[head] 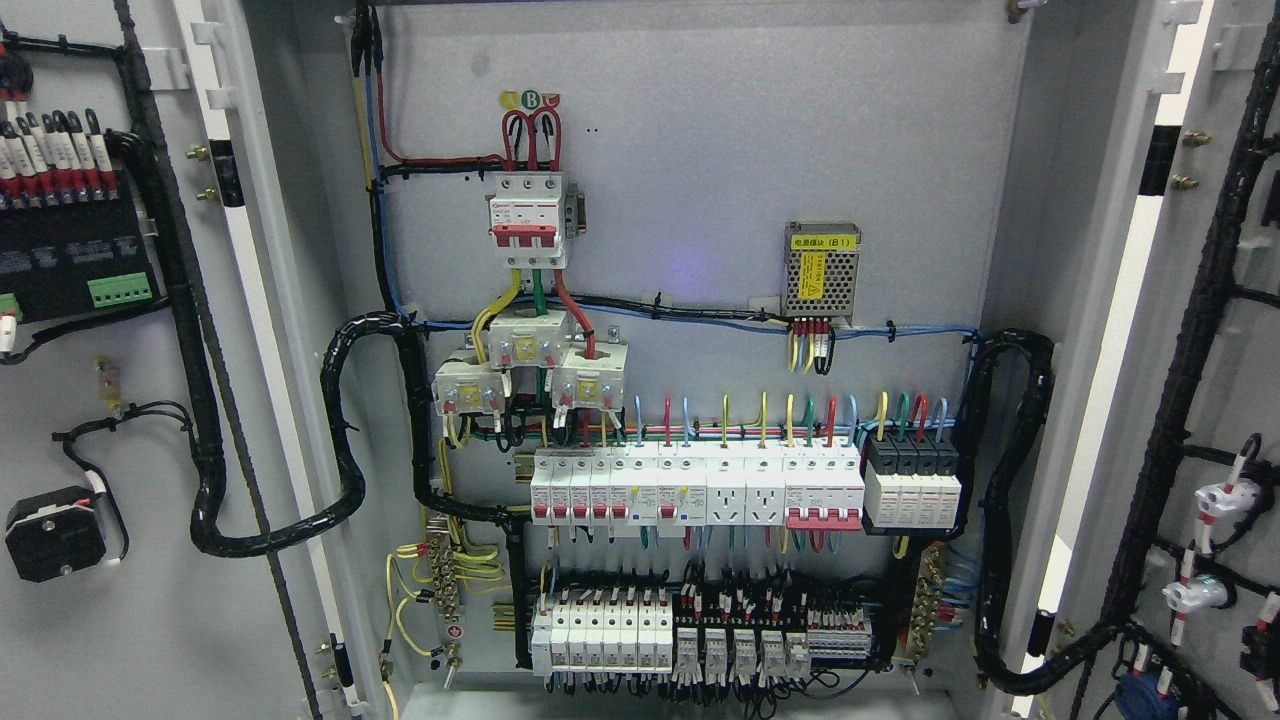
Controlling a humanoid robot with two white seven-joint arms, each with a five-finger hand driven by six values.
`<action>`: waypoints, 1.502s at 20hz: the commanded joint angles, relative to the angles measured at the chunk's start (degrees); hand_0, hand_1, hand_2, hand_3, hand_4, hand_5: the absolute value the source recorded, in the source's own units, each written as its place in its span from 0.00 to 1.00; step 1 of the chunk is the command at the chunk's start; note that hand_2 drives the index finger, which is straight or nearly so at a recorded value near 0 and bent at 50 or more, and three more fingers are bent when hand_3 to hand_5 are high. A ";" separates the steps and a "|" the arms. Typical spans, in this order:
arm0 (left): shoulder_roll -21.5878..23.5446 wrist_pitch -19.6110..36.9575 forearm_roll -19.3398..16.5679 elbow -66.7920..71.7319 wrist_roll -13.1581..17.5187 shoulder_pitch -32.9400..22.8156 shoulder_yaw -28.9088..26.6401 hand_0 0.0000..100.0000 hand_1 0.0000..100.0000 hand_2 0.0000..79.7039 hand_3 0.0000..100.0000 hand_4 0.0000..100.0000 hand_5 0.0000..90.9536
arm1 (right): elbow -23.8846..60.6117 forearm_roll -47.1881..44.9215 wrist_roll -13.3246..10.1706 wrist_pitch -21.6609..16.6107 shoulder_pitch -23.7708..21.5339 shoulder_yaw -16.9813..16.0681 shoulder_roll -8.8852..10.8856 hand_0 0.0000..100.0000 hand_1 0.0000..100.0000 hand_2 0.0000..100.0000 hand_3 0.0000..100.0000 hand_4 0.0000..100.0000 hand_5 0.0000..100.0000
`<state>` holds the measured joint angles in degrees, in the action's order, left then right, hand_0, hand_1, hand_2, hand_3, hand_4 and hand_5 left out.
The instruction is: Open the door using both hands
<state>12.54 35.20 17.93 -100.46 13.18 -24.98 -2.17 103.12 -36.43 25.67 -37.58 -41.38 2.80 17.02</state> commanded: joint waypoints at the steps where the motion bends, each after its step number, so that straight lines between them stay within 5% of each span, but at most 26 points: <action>1: -5.95 -8.11 -3.96 2.36 -0.26 -6.75 6.48 0.00 0.00 0.00 0.00 0.00 0.00 | -9.60 2.24 -0.01 -0.65 -6.07 8.54 -0.32 0.39 0.00 0.00 0.00 0.00 0.00; 13: -4.63 -9.88 -5.37 23.26 0.35 -12.20 6.13 0.00 0.00 0.00 0.00 0.00 0.00 | -28.04 3.47 -0.01 -2.33 -15.65 10.03 -0.76 0.39 0.00 0.00 0.00 0.00 0.00; 20: -4.63 -9.80 -5.98 42.43 0.97 -11.32 5.42 0.00 0.00 0.00 0.00 0.00 0.00 | -45.09 6.27 -0.01 -1.89 -14.96 12.31 -0.76 0.39 0.00 0.00 0.00 0.00 0.00; 30: -6.12 -9.53 -12.91 65.02 2.37 -5.96 4.45 0.00 0.00 0.00 0.00 0.00 0.00 | -82.44 12.69 -0.80 -1.10 7.26 11.70 -11.21 0.39 0.00 0.00 0.00 0.00 0.00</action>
<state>7.67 25.10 8.42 -58.66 15.47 -33.17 2.58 53.60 -26.58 25.07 -38.95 -44.53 13.40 12.72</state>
